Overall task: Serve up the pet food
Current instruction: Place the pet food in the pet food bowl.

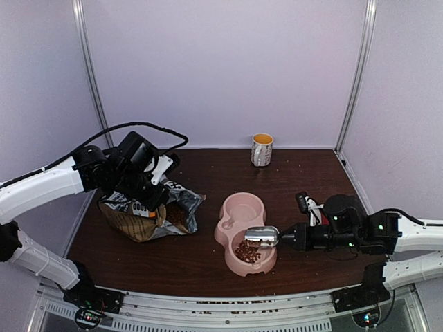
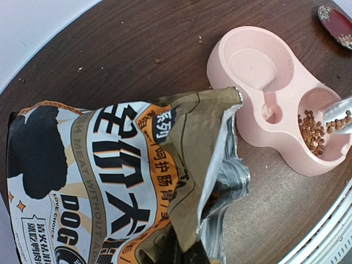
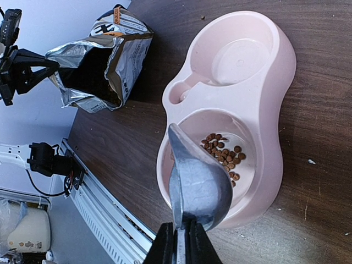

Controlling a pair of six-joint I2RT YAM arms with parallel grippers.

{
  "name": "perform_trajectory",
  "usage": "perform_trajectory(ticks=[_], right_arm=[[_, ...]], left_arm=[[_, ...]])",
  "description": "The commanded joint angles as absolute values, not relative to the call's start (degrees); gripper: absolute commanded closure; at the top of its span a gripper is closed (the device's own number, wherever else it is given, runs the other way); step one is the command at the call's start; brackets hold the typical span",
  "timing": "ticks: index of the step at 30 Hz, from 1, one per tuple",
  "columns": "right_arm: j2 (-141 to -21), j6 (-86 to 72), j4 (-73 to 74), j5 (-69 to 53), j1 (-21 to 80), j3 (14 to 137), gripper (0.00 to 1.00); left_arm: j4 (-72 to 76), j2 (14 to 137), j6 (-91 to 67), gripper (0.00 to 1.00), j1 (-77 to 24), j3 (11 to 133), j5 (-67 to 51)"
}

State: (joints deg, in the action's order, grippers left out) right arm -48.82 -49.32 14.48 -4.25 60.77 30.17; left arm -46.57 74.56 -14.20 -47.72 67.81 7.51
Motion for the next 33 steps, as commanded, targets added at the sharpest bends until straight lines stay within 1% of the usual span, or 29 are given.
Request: perform_trajectory(ticks=[1, 12, 19, 27, 31, 33], right_arm=[[-48.3, -48.9, 14.7, -2.5, 61.3, 31.8, 1.00], [-48.5, -48.5, 17.5, -1.0, 61.9, 33.2, 1.00], [-50.7, -46.5, 24.0, 1.3, 63.0, 37.2, 1.00], [-57.1, -42.4, 36.5, 7.4, 66.0, 46.0, 1.00], [-61.8, -41.6, 43.0, 12.8, 70.3, 53.6, 1.00], [-63.1, -41.3, 43.7, 14.5, 71.8, 55.2, 1.00]], left_arm=[[-42.3, 72.7, -14.6, 1.00, -47.5, 69.6, 9.5], [-42.3, 72.9, -14.5, 1.00, -47.5, 69.6, 9.6], [-42.3, 72.9, -14.5, 1.00, -47.5, 69.6, 9.7], [-42.3, 72.8, -14.5, 1.00, -47.5, 69.6, 10.0], [-42.3, 72.8, -14.5, 1.00, -47.5, 69.5, 10.2], [-42.3, 72.9, -14.5, 1.00, -47.5, 69.6, 10.2]])
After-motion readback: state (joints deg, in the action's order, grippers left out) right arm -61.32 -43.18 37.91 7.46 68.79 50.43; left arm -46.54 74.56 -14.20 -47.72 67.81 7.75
